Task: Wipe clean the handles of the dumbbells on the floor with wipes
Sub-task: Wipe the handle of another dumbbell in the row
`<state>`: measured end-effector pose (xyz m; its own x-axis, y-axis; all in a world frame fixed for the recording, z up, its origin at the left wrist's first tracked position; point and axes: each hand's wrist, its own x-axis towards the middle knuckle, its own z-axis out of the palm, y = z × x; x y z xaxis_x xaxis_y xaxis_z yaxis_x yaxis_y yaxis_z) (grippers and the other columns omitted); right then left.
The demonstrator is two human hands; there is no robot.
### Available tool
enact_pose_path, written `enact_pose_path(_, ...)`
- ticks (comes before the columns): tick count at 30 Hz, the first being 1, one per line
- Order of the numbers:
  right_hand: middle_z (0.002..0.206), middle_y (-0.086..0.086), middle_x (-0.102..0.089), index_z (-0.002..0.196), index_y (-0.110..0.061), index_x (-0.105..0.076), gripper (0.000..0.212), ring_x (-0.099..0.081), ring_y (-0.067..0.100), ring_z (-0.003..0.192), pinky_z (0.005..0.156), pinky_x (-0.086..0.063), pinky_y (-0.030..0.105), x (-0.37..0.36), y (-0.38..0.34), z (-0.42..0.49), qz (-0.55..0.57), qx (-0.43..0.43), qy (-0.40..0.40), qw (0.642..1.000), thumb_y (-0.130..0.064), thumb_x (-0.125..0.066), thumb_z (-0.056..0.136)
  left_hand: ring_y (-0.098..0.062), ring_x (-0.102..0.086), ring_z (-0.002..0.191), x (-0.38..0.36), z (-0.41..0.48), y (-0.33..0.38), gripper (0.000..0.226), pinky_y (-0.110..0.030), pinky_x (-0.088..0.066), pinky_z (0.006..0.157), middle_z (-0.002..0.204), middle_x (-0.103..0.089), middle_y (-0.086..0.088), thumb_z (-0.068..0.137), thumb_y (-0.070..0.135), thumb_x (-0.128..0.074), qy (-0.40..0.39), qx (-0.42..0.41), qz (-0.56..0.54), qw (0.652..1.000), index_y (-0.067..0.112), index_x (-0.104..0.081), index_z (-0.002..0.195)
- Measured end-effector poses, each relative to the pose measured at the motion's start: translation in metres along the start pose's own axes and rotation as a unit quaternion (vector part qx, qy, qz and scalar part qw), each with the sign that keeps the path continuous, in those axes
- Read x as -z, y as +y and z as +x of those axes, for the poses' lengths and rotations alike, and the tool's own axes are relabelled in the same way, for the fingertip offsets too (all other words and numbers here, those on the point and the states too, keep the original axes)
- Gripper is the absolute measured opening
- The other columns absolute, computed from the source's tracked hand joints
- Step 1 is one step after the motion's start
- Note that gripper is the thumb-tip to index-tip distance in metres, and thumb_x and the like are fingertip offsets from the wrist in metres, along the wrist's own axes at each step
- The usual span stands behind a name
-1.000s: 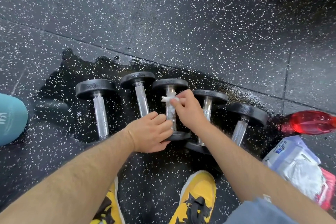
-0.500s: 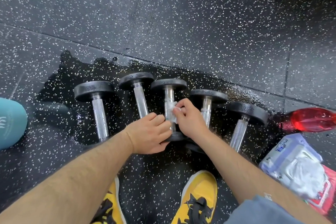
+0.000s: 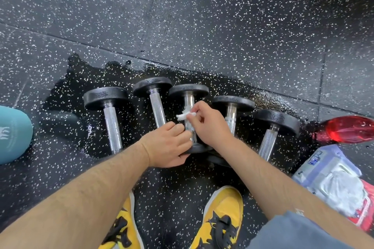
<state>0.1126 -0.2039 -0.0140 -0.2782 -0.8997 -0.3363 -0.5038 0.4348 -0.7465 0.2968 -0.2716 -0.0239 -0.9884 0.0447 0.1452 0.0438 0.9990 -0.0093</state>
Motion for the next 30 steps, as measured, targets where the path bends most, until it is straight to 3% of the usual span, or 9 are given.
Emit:
enact_pose_path(4,0.063,-0.001,-0.058,0.098,-0.028,-0.059,0.001,-0.051,0.010,0.058,0.061,-0.047,0.029,0.001,-0.001,-0.004,-0.036,0.033,-0.055,0.997,-0.028,-0.059,0.098,-0.028,-0.058,0.086,-0.002,0.000,0.000,0.035,-0.037,-0.049,0.071,0.089,-0.056,-0.004,0.094,0.047,-0.056,-0.002,-0.003,0.005,1.000,0.013,-0.060,0.088)
enact_pose_path(10,0.058,-0.009,-0.049,0.102,-0.028,-0.068,0.009,-0.044,0.005,0.055,0.058,-0.041,0.024,0.002,0.000,0.009,-0.036,0.040,-0.038,0.998,-0.027,-0.062,0.096,-0.026,-0.047,0.079,-0.002,0.000,0.002,0.035,-0.037,-0.046,0.070,0.085,-0.053,-0.003,0.093,0.047,-0.057,0.016,0.003,0.001,1.000,0.013,-0.056,0.086)
enact_pose_path(14,0.068,-0.011,-0.054,0.100,-0.031,-0.066,0.008,-0.050,0.006,0.063,0.064,-0.048,0.031,0.006,-0.001,0.001,-0.069,0.039,-0.123,0.989,-0.032,-0.059,0.096,-0.025,-0.043,0.084,-0.003,0.001,0.000,0.035,-0.036,-0.044,0.071,0.089,-0.056,-0.004,0.094,0.047,-0.056,0.018,0.006,0.007,1.000,0.013,-0.060,0.089)
enact_pose_path(18,0.066,-0.012,-0.053,0.105,-0.027,-0.066,0.015,-0.050,0.008,0.065,0.063,-0.049,0.033,0.009,-0.013,0.016,-0.143,0.071,-0.106,0.981,-0.030,-0.053,0.099,-0.027,-0.052,0.086,-0.001,-0.001,0.001,0.036,-0.037,-0.046,0.074,0.089,-0.057,-0.004,0.094,0.049,-0.056,0.002,0.002,0.007,1.000,0.013,-0.062,0.090)
enact_pose_path(23,0.068,-0.013,-0.052,0.106,-0.031,-0.064,0.012,-0.048,0.004,0.065,0.064,-0.048,0.033,0.009,-0.005,0.006,-0.122,0.057,-0.147,0.980,-0.031,-0.055,0.098,-0.025,-0.044,0.084,-0.001,0.002,0.000,0.036,-0.036,-0.044,0.072,0.089,-0.057,-0.003,0.094,0.049,-0.057,0.010,0.008,0.007,1.000,0.014,-0.061,0.089)
enact_pose_path(26,0.066,-0.012,-0.052,0.098,-0.029,-0.059,0.005,-0.047,0.003,0.062,0.063,-0.047,0.035,0.016,-0.004,0.009,-0.115,0.053,-0.132,0.983,-0.034,-0.057,0.098,-0.025,-0.043,0.083,-0.001,0.000,0.000,0.036,-0.037,-0.045,0.070,0.089,-0.055,-0.003,0.094,0.048,-0.057,0.011,0.009,0.003,1.000,0.013,-0.059,0.088)
enact_pose_path(30,0.066,-0.011,-0.052,0.096,-0.023,-0.053,0.012,-0.048,0.006,0.060,0.058,-0.039,0.031,0.017,-0.001,-0.004,-0.111,0.047,-0.147,0.982,-0.034,-0.057,0.100,-0.025,-0.041,0.079,-0.004,-0.001,0.001,0.036,-0.037,-0.043,0.069,0.087,-0.053,-0.003,0.094,0.048,-0.057,0.004,0.008,0.004,1.000,0.013,-0.058,0.086)
